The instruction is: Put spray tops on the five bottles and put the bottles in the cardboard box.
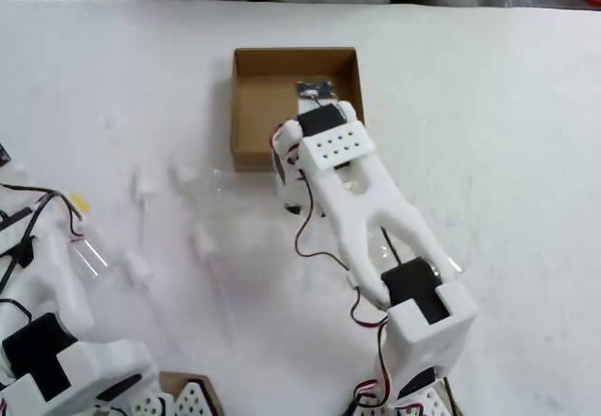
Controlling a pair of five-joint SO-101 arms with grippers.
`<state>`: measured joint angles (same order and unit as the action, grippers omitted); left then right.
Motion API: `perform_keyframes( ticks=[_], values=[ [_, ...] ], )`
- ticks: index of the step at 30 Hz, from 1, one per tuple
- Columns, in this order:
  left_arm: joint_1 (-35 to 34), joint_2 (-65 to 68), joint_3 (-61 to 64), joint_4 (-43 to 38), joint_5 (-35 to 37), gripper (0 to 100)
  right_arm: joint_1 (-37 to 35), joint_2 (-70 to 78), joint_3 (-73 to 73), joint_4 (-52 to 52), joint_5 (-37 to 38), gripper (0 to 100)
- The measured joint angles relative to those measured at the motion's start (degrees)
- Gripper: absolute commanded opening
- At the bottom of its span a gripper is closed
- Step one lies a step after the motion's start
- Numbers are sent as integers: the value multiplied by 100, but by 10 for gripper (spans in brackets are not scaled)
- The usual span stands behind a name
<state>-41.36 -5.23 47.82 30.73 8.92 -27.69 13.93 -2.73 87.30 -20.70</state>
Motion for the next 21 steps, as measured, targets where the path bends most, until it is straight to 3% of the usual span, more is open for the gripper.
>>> perform_keyframes(
  ticks=[14, 21],
  values=[
    [352, -53, -9, 0, -44, 110, 149, -114, 0, -9, 246, 17],
    [1345, -1354, -35, 492, -44, 111, 316, -343, -185, -35, 316, 17]
  ],
)
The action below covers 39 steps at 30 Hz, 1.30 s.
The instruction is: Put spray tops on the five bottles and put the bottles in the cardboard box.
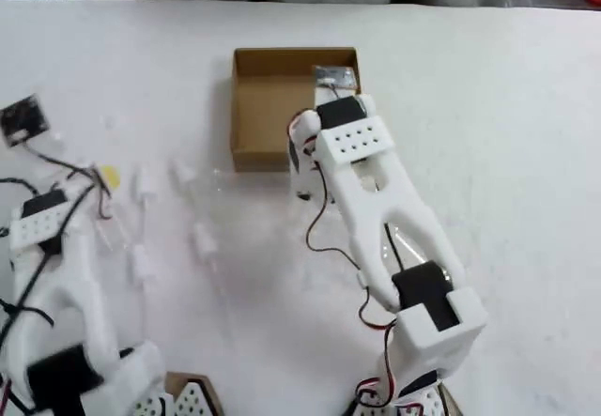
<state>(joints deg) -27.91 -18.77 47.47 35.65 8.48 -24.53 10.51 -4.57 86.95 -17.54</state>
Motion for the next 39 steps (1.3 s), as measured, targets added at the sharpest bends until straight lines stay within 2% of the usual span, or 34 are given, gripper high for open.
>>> perform_keyframes(
  ticks=[5, 9, 16, 20, 25, 39],
  values=[
    [1125, -1635, 0, 615, 0, 110, 114, -563, -158, 0, 18, 17],
    [1969, -2664, 0, 712, 0, 111, 114, -1231, -158, 0, 18, 18],
    [3174, -3077, 0, 712, 0, 110, 211, -2479, -158, -369, 18, 18],
    [3543, -3077, 0, 712, -35, 110, 360, -3209, -167, -853, 18, 18],
    [3763, -3077, 18, 703, -659, 109, 352, -3824, -167, -1248, 18, 17],
    [3798, -3095, 1600, -1477, -765, 112, 369, -4035, -167, -3235, 18, 17]
  ],
)
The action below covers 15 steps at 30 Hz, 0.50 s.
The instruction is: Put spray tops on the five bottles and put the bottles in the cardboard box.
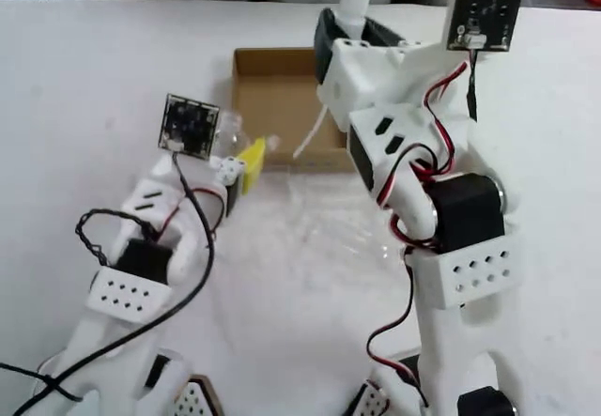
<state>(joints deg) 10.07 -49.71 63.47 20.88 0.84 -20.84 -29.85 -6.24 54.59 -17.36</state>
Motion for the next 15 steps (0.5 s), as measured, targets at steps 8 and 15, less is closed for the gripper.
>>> perform_keyframes(
  ticks=[8, 15],
  values=[
    [0, 0, 659, -1125, 0, 112, -185, 0, -9, -738, 0, 17],
    [0, -246, 1169, -1776, 0, 111, -791, -97, -9, -633, 0, 16]
  ],
)
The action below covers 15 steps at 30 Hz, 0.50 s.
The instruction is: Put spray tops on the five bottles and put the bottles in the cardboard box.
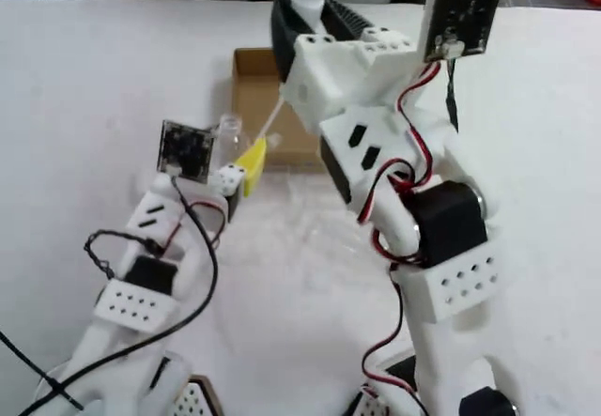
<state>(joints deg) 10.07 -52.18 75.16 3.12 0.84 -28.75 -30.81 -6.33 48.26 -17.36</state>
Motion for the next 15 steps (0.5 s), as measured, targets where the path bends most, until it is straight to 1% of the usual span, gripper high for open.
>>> perform_keyframes(
  ticks=[3, 6, 10, 15],
  values=[
    [0, -642, 378, -35, 0, 110, -255, -211, -9, 281, 0, 16],
    [26, -1477, 703, 9, 0, 110, -387, -281, -9, 334, 0, 16],
    [360, -2602, 1178, 369, 0, 110, -563, -281, -9, 334, 26, 16],
    [738, -3736, 1785, 422, 0, 110, -686, -281, -9, 334, 659, 16]
  ],
)
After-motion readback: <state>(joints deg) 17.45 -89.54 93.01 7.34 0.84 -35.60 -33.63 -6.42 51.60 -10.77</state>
